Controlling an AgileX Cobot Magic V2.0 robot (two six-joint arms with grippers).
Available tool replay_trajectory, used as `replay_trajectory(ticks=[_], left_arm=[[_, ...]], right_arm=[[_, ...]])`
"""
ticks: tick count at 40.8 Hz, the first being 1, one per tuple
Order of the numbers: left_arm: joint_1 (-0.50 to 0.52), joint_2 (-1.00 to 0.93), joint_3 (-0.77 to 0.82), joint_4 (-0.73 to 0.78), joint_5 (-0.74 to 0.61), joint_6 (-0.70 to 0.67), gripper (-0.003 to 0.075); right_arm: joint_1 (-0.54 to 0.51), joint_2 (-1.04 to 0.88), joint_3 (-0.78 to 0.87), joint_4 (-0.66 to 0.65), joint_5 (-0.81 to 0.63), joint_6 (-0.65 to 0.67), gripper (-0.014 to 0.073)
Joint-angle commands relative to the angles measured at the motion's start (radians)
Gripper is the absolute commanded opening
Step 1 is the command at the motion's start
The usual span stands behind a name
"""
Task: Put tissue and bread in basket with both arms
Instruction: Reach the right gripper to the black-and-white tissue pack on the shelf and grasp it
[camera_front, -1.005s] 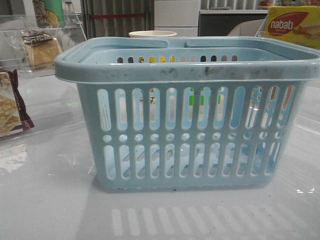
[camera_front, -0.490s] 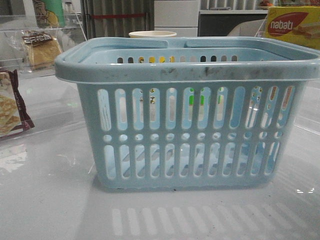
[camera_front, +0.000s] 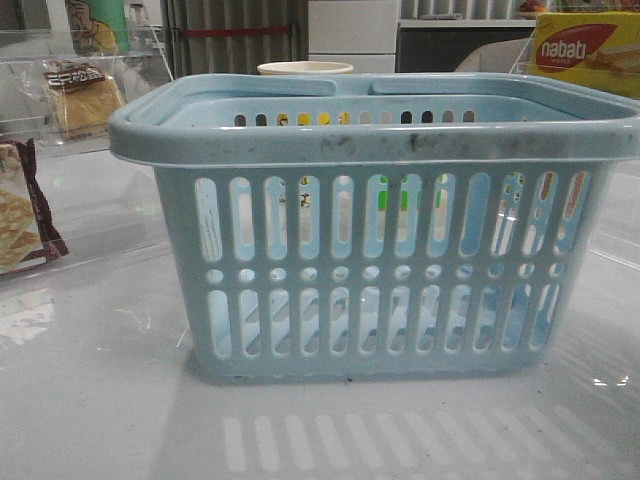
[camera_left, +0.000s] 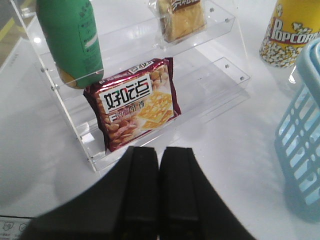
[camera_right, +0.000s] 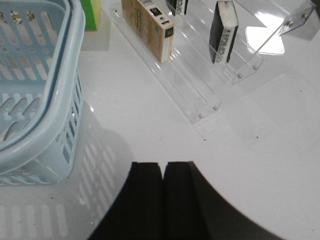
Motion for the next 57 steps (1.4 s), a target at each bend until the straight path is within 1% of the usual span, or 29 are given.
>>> replay_trajectory(ticks=[1,2,5,7,9,11,15,20,25,31,41,47,57], left_arm=[[-0.006,0.038,-0.027,-0.001,-0.073,0.032,0.0179],[-0.006,0.047,-0.027,-0.001,-0.076,0.043,0.0214],[-0.006,0.065,-0.027,-0.001,-0.080,0.049,0.0360],[-0.006,0.077,-0.027,-0.001,-0.085,0.049,0.0466],[-0.006,0.088,-0.027,-0.001,-0.089,0.049,0.0524],[-0.006,0.102,-0.027,-0.008,-0.089,0.049,0.0542],[-0.032,0.117,-0.027,-0.016,-0.089,0.049,0.0530],[-0.112,0.126,-0.027,-0.016,-0.097,0.049,0.0502],[-0.197,0.126,-0.027,-0.016,-0.097,0.049,0.0486],[-0.254,0.131,-0.027,-0.016,-0.097,0.049,0.0486],[-0.263,0.134,-0.027,-0.016,-0.097,0.049,0.0486],[-0.263,0.134,-0.027,-0.016,-0.097,0.049,0.0486],[-0.263,0.134,-0.027,-0.016,-0.097,0.049,0.0486]], right_arm=[[-0.001,0.035,-0.029,-0.026,-0.064,-0.005,0.0123],[-0.001,0.043,-0.029,-0.027,-0.064,-0.005,0.0160],[-0.001,0.062,-0.029,-0.027,-0.066,-0.005,0.0315],[-0.001,0.080,-0.029,-0.027,-0.070,-0.005,0.0439],[-0.001,0.098,-0.029,-0.027,-0.075,-0.005,0.0514],[-0.001,0.116,-0.029,-0.027,-0.082,-0.005,0.0549],[-0.003,0.168,-0.033,-0.034,-0.111,-0.005,0.0550],[-0.051,0.253,-0.085,-0.034,-0.113,-0.002,0.0550],[-0.136,0.368,-0.184,-0.034,-0.109,-0.002,0.0550],[-0.184,0.514,-0.319,-0.034,-0.100,-0.002,0.0550],[-0.187,0.749,-0.544,-0.036,-0.096,-0.006,0.0550],[-0.187,0.869,-0.651,-0.040,-0.095,-0.012,0.0550],[-0.187,1.007,-0.749,-0.040,-0.114,-0.012,0.0549]])
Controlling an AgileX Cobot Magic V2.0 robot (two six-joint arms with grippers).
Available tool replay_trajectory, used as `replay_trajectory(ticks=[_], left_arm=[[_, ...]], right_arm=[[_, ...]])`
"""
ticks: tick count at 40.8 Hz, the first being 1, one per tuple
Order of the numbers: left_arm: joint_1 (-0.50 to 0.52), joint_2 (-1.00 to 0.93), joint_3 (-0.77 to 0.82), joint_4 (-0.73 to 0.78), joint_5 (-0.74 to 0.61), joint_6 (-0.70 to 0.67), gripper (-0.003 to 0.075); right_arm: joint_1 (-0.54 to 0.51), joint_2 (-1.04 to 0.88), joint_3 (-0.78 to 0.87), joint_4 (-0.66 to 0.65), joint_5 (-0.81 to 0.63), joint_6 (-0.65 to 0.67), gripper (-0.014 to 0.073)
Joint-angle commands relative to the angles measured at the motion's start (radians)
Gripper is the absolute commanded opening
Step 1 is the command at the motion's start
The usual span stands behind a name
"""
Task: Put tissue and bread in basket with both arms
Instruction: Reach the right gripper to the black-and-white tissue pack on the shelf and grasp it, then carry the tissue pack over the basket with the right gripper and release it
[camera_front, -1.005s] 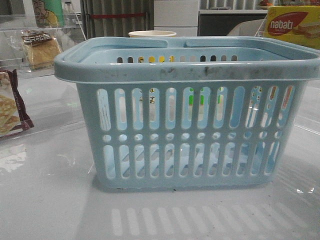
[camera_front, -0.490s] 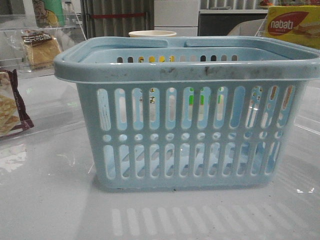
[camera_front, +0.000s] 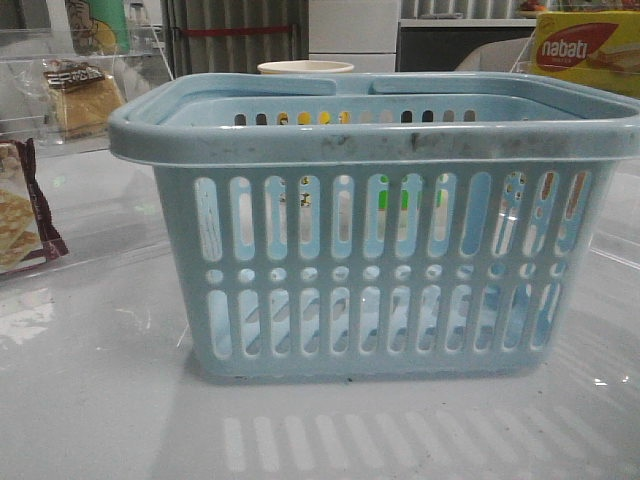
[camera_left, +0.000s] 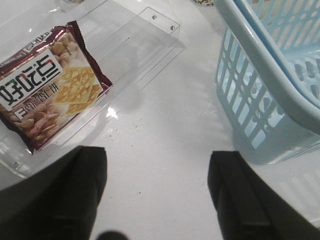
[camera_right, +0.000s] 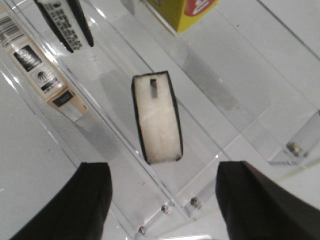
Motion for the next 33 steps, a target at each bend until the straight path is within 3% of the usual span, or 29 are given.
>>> replay_trajectory(ticks=[1,7,14,19,33], left_arm=[[-0.007,-0.002,-0.029,-0.009,-0.079,0.002,0.0486],[-0.007,-0.002,-0.029,-0.009,-0.079,0.002,0.0486],[-0.007,-0.002,-0.029,-0.009,-0.079,0.002,0.0486],[-0.007,-0.002,-0.029,-0.009,-0.079,0.002,0.0486],[-0.007,-0.002,-0.029,-0.009,-0.079,0.002,0.0486]], right_arm=[[-0.006,-0.005,-0.062,-0.011,-0.070,-0.010,0.0549],[-0.006,0.036,-0.068,-0.011,-0.116,-0.010,0.0524],[-0.006,0.050,-0.069,-0.009,-0.138,-0.009,0.0300],[-0.004,0.026,-0.082,0.019,-0.123,-0.009,0.0207],[0.044,-0.180,-0.098,0.091,-0.016,-0.009,0.0201]])
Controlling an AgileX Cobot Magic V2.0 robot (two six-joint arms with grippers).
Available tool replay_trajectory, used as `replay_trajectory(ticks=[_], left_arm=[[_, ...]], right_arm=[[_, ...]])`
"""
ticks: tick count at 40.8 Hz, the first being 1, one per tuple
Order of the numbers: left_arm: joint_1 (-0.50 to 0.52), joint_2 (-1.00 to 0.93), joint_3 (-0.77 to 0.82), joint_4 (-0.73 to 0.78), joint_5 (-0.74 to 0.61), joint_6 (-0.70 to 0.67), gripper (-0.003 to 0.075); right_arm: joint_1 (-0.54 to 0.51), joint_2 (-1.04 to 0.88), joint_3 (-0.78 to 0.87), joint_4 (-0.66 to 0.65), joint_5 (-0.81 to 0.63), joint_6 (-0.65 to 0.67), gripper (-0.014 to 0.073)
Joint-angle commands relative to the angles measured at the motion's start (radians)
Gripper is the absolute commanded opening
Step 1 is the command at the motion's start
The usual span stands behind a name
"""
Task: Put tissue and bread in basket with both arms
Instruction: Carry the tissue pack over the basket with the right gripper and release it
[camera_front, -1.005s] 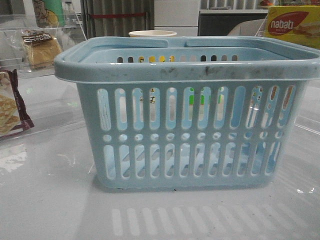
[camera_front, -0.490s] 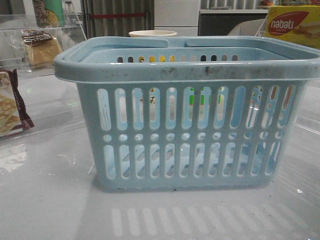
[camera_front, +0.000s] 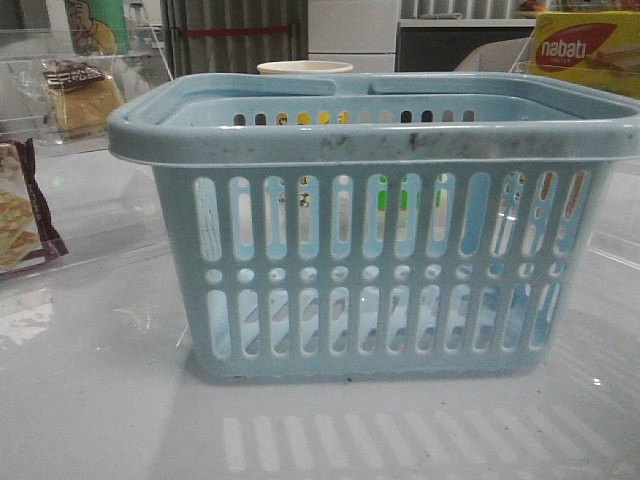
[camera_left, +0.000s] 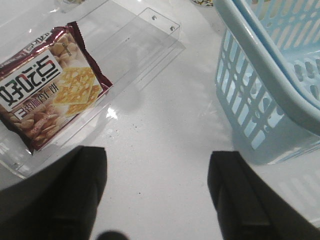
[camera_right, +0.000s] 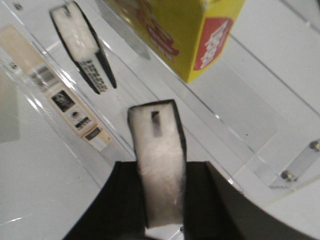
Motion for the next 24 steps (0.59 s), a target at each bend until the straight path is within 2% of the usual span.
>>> replay_trajectory(ticks=[1,12,24], left_arm=[[-0.007,-0.002,-0.029,-0.009,-0.077,0.002,0.0486],[-0.007,-0.002,-0.029,-0.009,-0.077,0.002,0.0486],[-0.007,-0.002,-0.029,-0.009,-0.077,0.002,0.0486]], right_arm=[[0.034,-0.141,-0.041,0.027,-0.021,-0.008,0.0201],[0.239,-0.314,-0.041,0.032,0.054,-0.008,0.0201],[0.507,-0.295,-0.022,0.043,0.111,-0.008,0.0201]])
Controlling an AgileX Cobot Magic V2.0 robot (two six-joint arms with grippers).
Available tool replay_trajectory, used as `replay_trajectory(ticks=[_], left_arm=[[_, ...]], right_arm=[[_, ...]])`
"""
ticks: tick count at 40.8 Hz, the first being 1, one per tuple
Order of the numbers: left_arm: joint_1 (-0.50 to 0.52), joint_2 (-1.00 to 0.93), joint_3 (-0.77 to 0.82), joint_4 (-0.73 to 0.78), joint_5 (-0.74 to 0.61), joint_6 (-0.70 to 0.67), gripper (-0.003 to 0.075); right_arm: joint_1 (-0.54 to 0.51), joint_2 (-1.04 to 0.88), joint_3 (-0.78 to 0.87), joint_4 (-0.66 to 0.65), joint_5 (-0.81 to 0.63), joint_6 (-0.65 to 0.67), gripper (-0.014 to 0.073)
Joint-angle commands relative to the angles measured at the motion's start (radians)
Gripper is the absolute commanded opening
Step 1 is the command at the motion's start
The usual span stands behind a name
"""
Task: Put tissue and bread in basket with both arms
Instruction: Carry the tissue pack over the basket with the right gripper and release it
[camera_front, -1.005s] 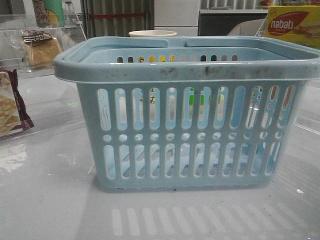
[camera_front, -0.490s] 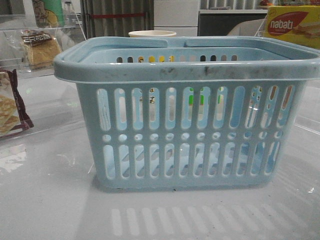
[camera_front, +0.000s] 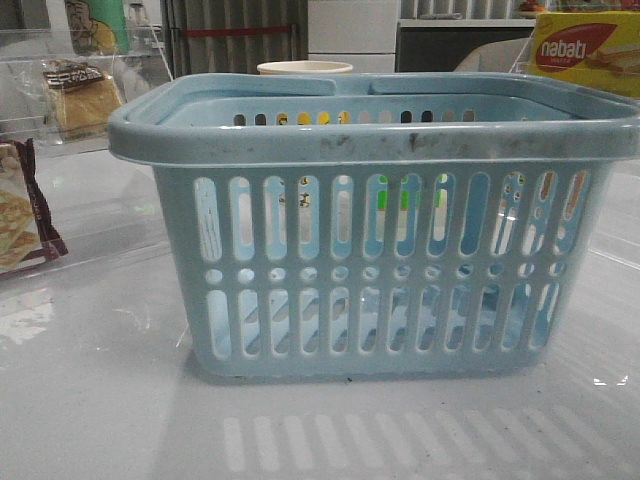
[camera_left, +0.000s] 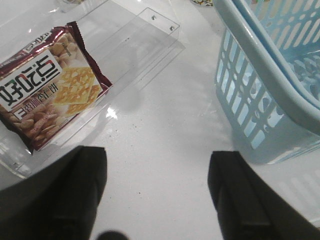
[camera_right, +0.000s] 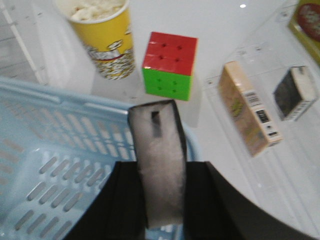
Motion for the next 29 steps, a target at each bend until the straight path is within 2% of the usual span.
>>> replay_trajectory(ticks=[1,7,15,18,25,29], left_arm=[[-0.007,-0.002,-0.029,-0.009,-0.077,0.002,0.0486],[-0.007,-0.002,-0.029,-0.009,-0.077,0.002,0.0486],[-0.007,-0.002,-0.029,-0.009,-0.077,0.002,0.0486],[-0.007,-0.002,-0.029,-0.009,-0.077,0.002,0.0486],[-0.007,-0.002,-0.029,-0.009,-0.077,0.002,0.0486],[-0.007,-0.002,-0.029,-0.009,-0.077,0.002,0.0486]], right_arm=[[0.070,-0.005,-0.016,0.017,-0.052,-0.008,0.0201],[0.159,0.054,0.013,0.029,-0.053,-0.008,0.0201],[0.217,0.171,0.025,0.031,-0.055,-0.008,0.0217],[0.221,0.216,0.025,0.031,-0.065,-0.008,0.0284],[0.221,0.288,0.023,0.022,-0.101,-0.009,0.0537],[0.221,0.281,0.021,0.009,-0.117,-0.012,0.0561]])
